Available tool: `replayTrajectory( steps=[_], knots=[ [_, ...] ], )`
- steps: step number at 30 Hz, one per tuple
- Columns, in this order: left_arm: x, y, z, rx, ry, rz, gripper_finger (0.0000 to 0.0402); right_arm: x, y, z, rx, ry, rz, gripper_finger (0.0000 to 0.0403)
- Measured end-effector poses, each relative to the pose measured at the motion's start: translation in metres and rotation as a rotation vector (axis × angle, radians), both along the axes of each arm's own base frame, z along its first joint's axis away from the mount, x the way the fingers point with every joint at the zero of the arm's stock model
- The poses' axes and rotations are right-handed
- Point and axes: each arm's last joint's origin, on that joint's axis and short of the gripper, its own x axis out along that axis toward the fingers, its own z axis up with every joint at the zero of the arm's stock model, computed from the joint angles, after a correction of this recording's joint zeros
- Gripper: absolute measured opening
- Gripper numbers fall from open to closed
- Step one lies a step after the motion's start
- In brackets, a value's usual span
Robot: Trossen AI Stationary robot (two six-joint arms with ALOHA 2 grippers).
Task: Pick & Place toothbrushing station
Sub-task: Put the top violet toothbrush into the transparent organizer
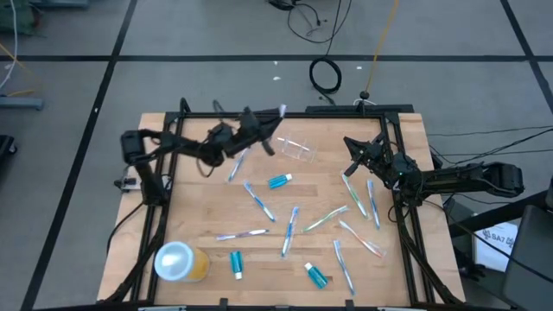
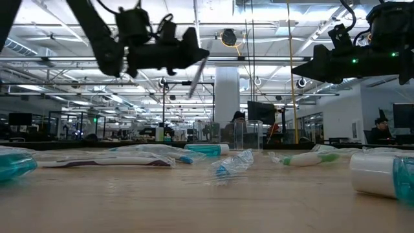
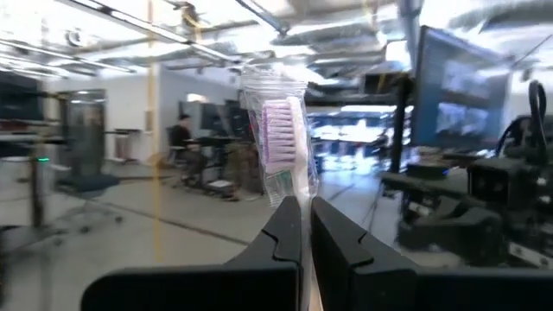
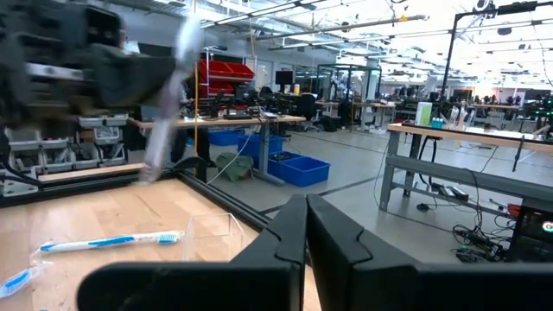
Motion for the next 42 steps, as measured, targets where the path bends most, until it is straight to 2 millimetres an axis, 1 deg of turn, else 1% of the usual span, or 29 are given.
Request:
replayTrajectory(
  steps=[3, 6, 10, 13, 15, 18, 21, 25, 30, 33, 37, 42],
  knots=[
    [0.016, 0.02, -0.009, -0.002, 0.009, 0.0, 0.0005, 0.0, 0.0, 0.0, 0.0, 0.0, 0.0, 0.0004],
    [0.025, 0.035, -0.02, 0.0, -0.015, 0.019, 0.0004, 0.0, 0.0, 0.0, -0.001, 0.001, 0.0, 0.0004],
    [0.028, 0.044, -0.035, 0.043, -0.073, 0.041, 0.0005, 0.0, 0.0, 0.0, -0.005, 0.004, -0.002, 0.0004],
    [0.028, 0.047, -0.049, 0.056, -0.062, 0.055, 0.0004, 0.0, 0.0, 0.0, -0.027, 0.023, -0.007, 0.0004],
    [0.028, 0.048, -0.053, 0.057, -0.061, 0.057, 0.0009, 0.0, 0.0, 0.0, -0.038, 0.03, -0.009, 0.0004],
    [0.028, 0.046, -0.048, 0.075, -0.073, 0.056, 0.0012, 0.0, 0.0, 0.001, -0.041, 0.024, -0.012, 0.0004],
    [0.028, 0.046, -0.049, 0.076, -0.067, 0.05, 0.0006, 0.0, 0.0, 0.001, -0.042, 0.02, -0.013, 0.0004],
    [0.028, 0.048, -0.051, -0.026, -0.085, 0.062, 0.0006, 0.0, 0.0, 0.001, -0.042, 0.019, -0.013, 0.0004],
    [0.034, 0.046, -0.065, -0.096, 0.043, 0.069, 0.0007, 0.0, 0.0, 0.001, -0.042, 0.019, -0.014, 0.0004],
    [0.036, 0.042, -0.067, -0.075, 0.081, 0.072, 0.0005, 0.0, 0.0, 0.001, -0.043, 0.019, -0.014, 0.0004],
    [0.039, 0.037, -0.068, -0.002, 0.124, 0.096, 0.0012, 0.0, 0.0, 0.002, -0.043, 0.015, -0.014, 0.0004],
    [0.042, 0.033, -0.078, -0.027, 0.232, 0.141, 0.0005, 0.0, 0.0, 0.002, -0.043, 0.016, -0.014, 0.0004]
  ],
)
